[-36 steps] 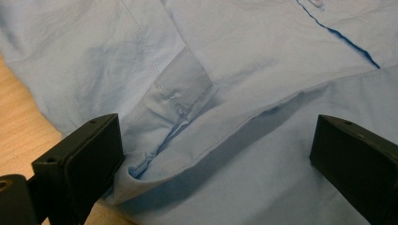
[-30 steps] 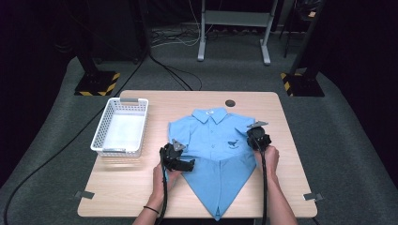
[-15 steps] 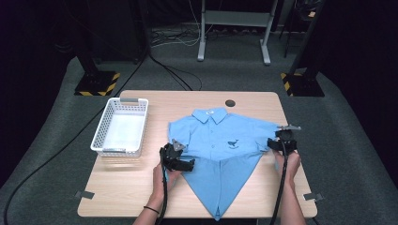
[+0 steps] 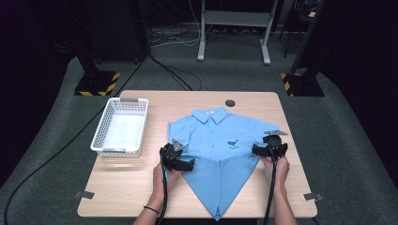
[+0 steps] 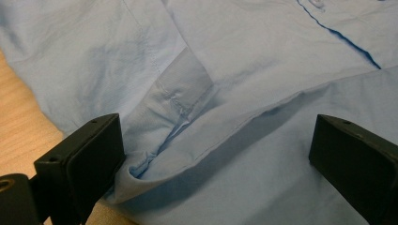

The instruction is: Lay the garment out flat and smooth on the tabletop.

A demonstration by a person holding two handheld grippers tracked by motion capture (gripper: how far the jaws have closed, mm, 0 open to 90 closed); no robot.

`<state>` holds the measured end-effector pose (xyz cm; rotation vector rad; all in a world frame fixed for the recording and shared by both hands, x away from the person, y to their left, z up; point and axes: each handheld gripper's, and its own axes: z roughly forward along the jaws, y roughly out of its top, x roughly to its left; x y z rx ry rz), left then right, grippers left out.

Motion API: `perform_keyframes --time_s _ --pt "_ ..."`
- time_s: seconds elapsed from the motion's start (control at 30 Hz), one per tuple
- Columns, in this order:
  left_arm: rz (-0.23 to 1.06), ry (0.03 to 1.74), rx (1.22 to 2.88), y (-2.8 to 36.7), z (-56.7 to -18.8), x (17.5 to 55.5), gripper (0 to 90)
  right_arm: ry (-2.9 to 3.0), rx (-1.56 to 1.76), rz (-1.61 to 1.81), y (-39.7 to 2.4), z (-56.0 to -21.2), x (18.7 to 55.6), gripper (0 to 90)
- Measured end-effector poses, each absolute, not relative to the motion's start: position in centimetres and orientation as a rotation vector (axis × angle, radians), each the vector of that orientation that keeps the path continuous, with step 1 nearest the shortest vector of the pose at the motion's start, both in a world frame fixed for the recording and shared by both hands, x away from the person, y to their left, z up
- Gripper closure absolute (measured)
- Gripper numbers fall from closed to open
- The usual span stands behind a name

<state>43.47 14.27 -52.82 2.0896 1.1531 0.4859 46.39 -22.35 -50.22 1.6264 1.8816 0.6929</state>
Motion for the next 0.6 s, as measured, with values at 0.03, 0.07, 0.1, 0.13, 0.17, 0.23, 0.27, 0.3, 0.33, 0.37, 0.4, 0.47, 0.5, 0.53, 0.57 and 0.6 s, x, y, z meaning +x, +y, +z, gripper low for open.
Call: perform_keyframes --time_s 0.03,0.07,0.1,0.13,0.17,0.23,0.27,0.3,0.33,0.37,0.4,0.47,0.5,0.53,0.57,0.6 --pt "0.486 1.153 2.089 14.3 -52.8 43.5 3.3 1.885 1.629 0.678 -22.2 -50.6 46.5 14.0" --pt "0.487 1.153 2.092 14.3 -52.8 43.5 3.3 1.881 1.638 0.67 -22.2 -50.9 46.6 14.3" --pt "0.487 1.153 2.091 14.3 -52.8 43.5 3.3 1.883 1.642 0.661 -22.4 -51.2 46.8 14.1" --pt "0.487 1.155 2.09 14.2 -52.8 43.5 3.4 1.879 1.647 0.653 -22.5 -51.5 46.9 13.2" --pt "0.489 1.153 2.091 14.2 -52.8 43.5 3.3 1.865 1.659 0.68 -22.9 -51.6 46.9 13.8" --pt "0.489 1.154 2.091 14.0 -52.8 43.7 3.4 1.844 1.685 0.712 -23.5 -51.8 46.9 13.7" --pt "0.49 1.154 2.092 14.0 -52.8 43.8 3.4 1.837 1.693 0.724 -23.8 -51.9 46.8 13.6" --pt "0.49 1.157 2.091 13.8 -52.8 43.9 3.3 1.835 1.699 0.736 -24.0 -52.0 46.8 13.6" --pt "0.492 1.155 2.092 13.7 -52.8 44.0 3.4 1.829 1.704 0.74 -24.2 -52.0 46.8 13.4" --pt "0.492 1.158 2.089 13.6 -52.8 44.1 3.4 1.826 1.7 0.74 -24.3 -52.0 46.9 13.4" --pt "0.494 1.158 2.091 13.5 -52.8 44.2 3.4 1.824 1.702 0.743 -24.5 -52.0 46.9 13.4" --pt "0.492 1.155 2.091 13.2 -52.8 44.5 3.5 1.823 1.712 0.751 -24.8 -52.1 47.0 13.3" --pt "0.491 1.157 2.089 13.0 -52.8 44.6 3.7 1.82 1.711 0.753 -24.9 -52.1 47.1 13.4" --pt "0.492 1.154 2.09 12.9 -52.8 44.8 3.7 1.817 1.709 0.752 -25.0 -52.1 47.2 13.3" --pt "0.492 1.155 2.089 12.8 -52.8 44.9 3.7 1.816 1.71 0.751 -25.1 -52.1 47.3 13.3" --pt "0.491 1.155 2.092 12.7 -52.8 45.0 3.7 1.811 1.709 0.753 -25.2 -52.1 47.4 13.4"
